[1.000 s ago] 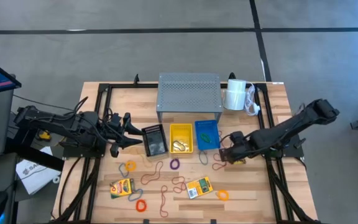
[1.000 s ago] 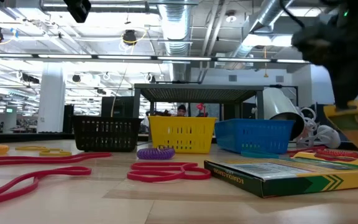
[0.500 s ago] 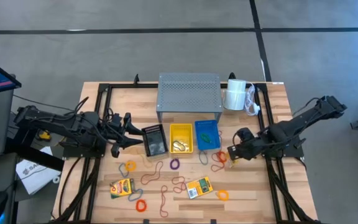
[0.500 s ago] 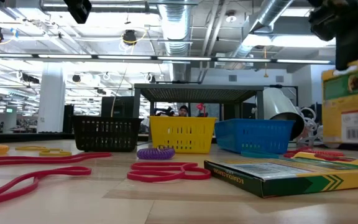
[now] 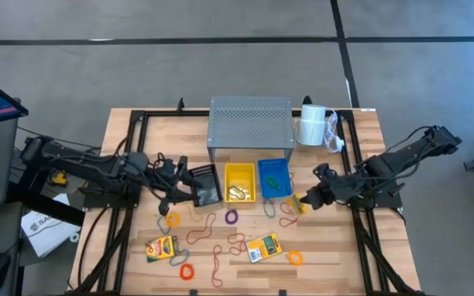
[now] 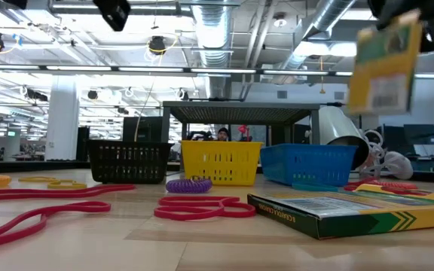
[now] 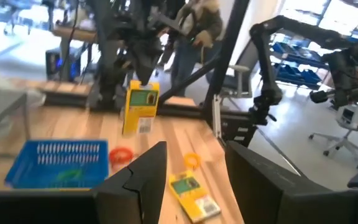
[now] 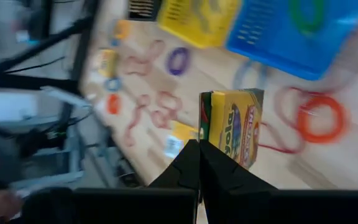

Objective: Pick & Place Office Desk Supplies
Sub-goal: Put the crayon box into the black basket

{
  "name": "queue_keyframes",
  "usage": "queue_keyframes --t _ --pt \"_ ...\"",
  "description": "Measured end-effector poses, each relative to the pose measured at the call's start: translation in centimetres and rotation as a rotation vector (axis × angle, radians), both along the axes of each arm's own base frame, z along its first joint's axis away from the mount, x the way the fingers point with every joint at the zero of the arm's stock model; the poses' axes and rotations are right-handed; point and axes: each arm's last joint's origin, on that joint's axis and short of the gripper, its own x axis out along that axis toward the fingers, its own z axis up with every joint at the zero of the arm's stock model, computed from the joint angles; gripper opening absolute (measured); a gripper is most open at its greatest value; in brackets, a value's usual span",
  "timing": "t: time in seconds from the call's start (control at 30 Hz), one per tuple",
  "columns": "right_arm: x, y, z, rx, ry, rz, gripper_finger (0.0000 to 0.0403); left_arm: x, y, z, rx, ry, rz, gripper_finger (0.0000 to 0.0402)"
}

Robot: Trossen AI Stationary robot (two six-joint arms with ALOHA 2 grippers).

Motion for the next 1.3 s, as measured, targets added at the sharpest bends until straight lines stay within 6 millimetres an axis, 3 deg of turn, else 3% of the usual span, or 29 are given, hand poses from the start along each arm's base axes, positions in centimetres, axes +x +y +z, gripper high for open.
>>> queue_keyframes --t 0.33,0.53,1.0,1.13,1.3 --pt "1.7 0.6 2.3 0.009 -0.286 0.064 0.0 2.5 0.5 -0.4 -0.167 -0.031 -0.07 0.0204" --pt "4.1 1.0 3.7 -0.028 -0.404 0.098 0.0 4.9 0.7 0.9 -0.209 -0.016 -0.137 0.0226" --pt "10.1 3.6 9.0 -0.085 -0.483 0.266 0.0 9.9 0.5 2.1 -0.182 0.018 -0.351 0.0228" --pt "11.6 4.4 10.1 -0.072 -0.485 0.302 0.0 10.5 0.4 2.0 -0.171 0.022 -0.362 0.0228" --pt "13.0 5.2 10.1 -0.052 -0.468 0.342 0.0 10.3 0.4 2.0 -0.141 0.004 -0.365 0.0228"
